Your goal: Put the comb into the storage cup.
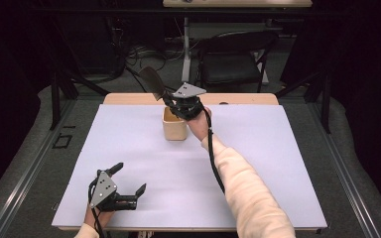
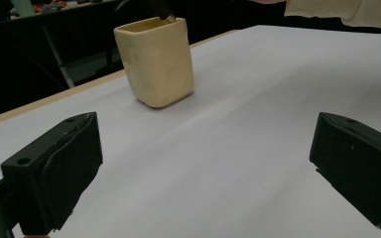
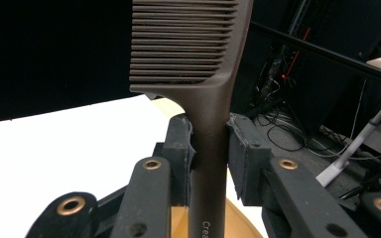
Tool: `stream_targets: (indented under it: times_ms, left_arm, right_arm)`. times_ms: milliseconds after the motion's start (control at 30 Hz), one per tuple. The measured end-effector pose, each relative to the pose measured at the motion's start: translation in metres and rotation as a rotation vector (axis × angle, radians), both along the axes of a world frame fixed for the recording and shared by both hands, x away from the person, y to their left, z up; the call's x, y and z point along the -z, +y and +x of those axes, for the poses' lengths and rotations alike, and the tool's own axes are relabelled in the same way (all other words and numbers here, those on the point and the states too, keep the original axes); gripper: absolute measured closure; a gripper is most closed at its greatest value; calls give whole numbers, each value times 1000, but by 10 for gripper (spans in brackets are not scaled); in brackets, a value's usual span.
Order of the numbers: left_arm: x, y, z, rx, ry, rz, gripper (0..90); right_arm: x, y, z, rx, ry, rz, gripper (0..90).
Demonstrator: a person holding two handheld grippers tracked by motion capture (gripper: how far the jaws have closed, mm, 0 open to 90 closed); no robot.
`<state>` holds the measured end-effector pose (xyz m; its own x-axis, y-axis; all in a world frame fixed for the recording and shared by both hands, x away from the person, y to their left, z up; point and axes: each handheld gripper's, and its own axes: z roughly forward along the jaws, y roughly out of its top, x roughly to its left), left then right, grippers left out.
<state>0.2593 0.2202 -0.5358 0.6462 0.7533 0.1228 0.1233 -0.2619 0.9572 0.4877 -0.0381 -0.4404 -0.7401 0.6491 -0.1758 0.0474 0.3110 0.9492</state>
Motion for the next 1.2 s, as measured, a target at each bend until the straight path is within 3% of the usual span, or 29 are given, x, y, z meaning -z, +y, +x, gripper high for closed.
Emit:
stream_targets:
  times_ms: [1200]
  left_arm:
    - [0, 0, 0, 1, 1, 0, 2]
  right_arm:
    - [25, 0, 8, 6, 88, -45, 720]
